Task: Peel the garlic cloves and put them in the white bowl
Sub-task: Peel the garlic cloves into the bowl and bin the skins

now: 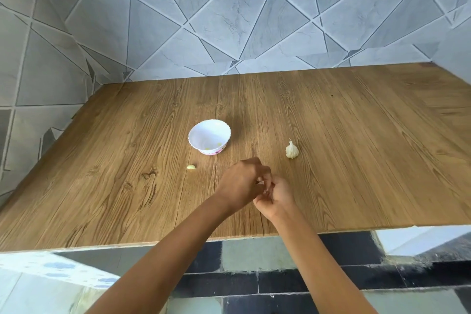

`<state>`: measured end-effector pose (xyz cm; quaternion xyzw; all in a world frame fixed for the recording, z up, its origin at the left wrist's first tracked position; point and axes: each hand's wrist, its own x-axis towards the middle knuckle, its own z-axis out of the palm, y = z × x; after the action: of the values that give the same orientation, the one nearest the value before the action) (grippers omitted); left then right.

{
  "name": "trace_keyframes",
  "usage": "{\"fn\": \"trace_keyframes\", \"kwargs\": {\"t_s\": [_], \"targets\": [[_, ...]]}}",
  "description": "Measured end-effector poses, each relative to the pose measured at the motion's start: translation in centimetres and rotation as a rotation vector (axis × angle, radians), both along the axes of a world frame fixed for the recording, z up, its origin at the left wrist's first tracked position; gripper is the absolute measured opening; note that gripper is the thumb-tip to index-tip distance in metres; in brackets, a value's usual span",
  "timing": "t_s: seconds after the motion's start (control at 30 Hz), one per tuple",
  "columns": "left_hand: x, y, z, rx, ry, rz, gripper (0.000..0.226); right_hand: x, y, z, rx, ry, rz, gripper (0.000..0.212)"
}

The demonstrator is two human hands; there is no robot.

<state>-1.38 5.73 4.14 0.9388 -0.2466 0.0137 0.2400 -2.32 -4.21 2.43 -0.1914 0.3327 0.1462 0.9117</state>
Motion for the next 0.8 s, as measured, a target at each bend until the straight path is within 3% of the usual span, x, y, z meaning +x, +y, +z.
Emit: {"fn": "trace_keyframes", "kwargs": {"t_s": [0.2,0.3,0.43,0.57,0.8], "targets": [[0.5,0.8,0.6,-0.126,0.098,-0.026,0.033,0.5,0.1,-0.3,0.021,-0.014,-0.003,0.024],[0.7,2.0,0.9,-0.196,0.09,0.062,0.023,0.8,0.0,-0.7,0.098,-0.049,0.008,0.024],[1.0,4.8,-0.2,0.02,0.124,0.195,0.019,0.9,-0.4,-0.9,0.139,-0.083,0.024,0.031],[0.1,5.4,-2.0,0.207,0.181,0.16,0.012,1.0,-0.7,-1.0,0.135,-0.089,0.039,0.032],[0.6,4.5,-2.4,0.447,0.071,0.08,0.012,1.1,-0.9,-0.8,0.135,-0.089,0.039,0.032]]}}
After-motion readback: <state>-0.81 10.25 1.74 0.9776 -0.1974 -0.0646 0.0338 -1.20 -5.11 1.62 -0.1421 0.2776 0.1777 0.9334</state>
